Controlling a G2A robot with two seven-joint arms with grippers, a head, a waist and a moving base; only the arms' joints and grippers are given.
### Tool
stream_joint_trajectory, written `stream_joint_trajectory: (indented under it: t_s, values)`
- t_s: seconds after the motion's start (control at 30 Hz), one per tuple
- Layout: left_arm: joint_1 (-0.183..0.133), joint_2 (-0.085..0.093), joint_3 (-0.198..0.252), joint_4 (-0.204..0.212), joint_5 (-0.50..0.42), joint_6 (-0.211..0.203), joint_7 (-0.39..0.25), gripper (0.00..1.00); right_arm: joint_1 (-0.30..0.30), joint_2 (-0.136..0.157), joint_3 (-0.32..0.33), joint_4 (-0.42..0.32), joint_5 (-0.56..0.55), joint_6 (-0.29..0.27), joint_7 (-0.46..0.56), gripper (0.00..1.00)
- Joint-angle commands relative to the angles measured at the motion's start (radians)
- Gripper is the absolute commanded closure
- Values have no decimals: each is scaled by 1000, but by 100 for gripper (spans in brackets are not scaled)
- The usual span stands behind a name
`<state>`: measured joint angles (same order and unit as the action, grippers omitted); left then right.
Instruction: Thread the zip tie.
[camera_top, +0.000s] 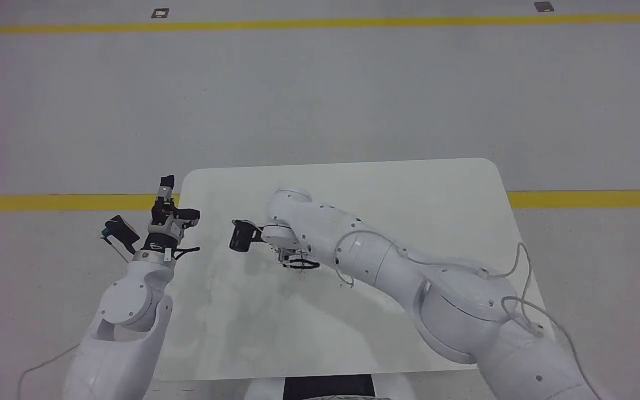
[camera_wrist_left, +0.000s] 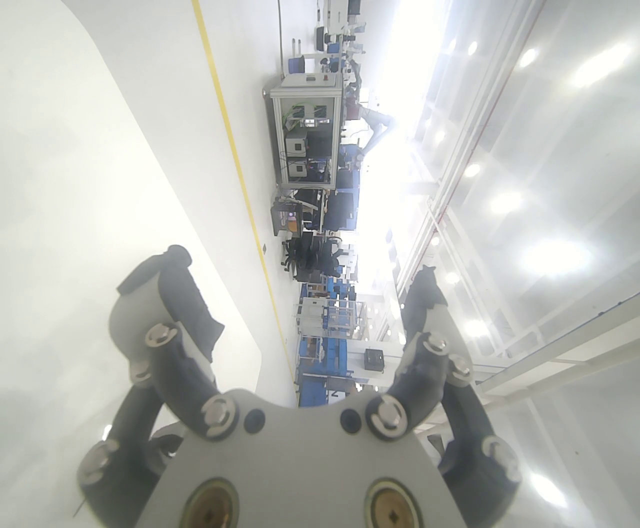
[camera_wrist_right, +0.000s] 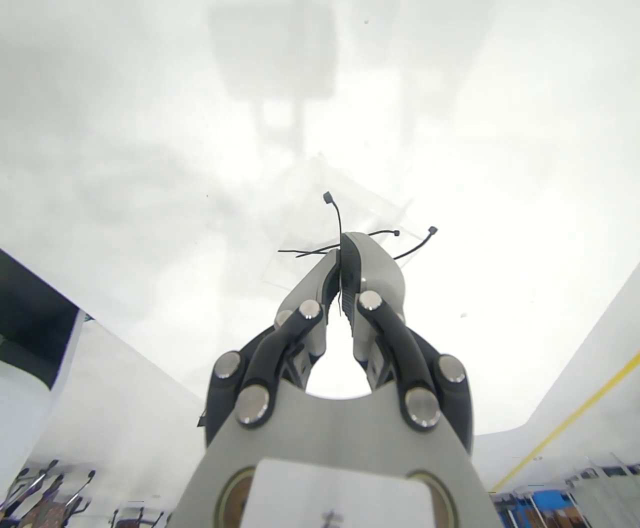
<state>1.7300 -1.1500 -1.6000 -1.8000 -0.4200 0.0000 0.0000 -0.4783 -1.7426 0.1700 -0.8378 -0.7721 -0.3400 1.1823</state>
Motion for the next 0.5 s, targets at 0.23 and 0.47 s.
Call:
stream_joint_trajectory:
  t_s: [0.23, 0.47]
  values:
    - [0, 0, 0, 0, 0, 0, 0, 0, 32, 155, 32, -125, 133, 0, -148, 100]
    - [0, 0, 0, 0, 0, 0, 0, 0, -21, 287, 162, -227, 216, 0, -290, 100]
